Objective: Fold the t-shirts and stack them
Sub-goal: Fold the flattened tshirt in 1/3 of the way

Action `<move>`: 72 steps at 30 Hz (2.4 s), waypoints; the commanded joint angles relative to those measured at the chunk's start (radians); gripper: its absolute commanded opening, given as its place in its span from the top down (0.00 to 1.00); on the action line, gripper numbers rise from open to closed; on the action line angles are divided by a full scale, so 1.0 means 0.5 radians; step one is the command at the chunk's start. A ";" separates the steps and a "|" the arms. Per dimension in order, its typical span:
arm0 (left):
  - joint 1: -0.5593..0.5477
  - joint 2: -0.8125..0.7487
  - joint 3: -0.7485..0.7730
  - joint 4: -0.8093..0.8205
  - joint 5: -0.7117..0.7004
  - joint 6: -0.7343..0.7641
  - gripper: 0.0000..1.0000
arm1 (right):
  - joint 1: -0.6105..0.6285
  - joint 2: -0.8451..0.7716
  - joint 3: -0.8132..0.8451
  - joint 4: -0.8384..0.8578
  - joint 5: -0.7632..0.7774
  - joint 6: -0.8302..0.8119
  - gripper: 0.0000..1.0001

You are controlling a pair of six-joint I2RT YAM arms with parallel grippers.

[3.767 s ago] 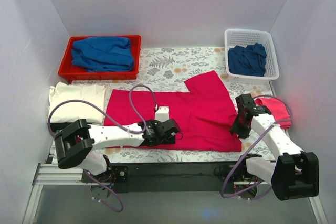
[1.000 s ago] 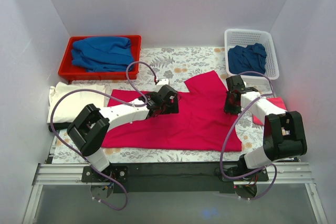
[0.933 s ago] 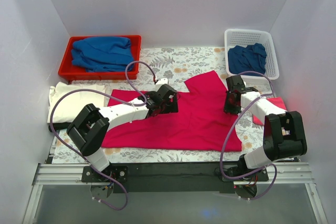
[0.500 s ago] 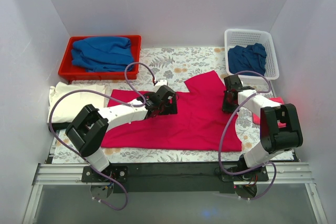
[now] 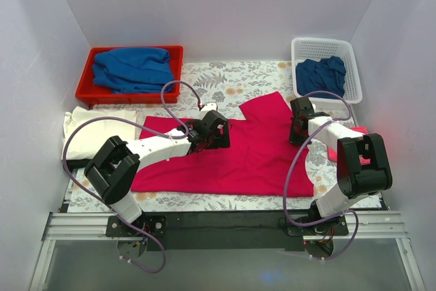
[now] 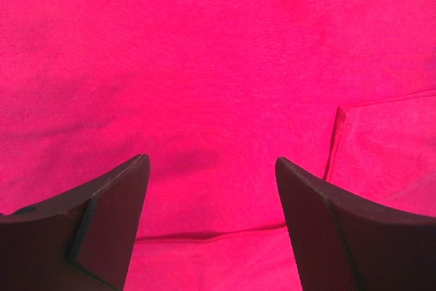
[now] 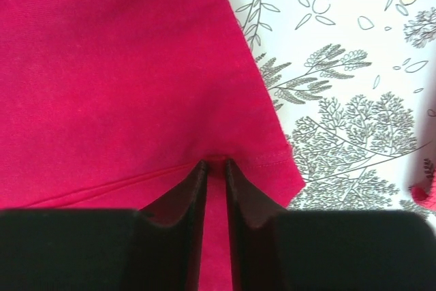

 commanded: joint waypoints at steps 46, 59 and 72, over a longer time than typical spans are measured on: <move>0.013 -0.170 0.006 0.029 0.080 0.015 0.28 | -0.002 0.004 -0.023 0.310 -0.010 0.031 0.82; -0.073 0.118 0.221 0.456 0.477 0.153 0.50 | -0.002 -0.331 -0.097 0.328 0.048 0.034 0.75; -0.177 0.680 0.562 0.456 0.480 0.089 0.62 | 0.001 -0.668 -0.250 0.288 -0.096 0.034 0.75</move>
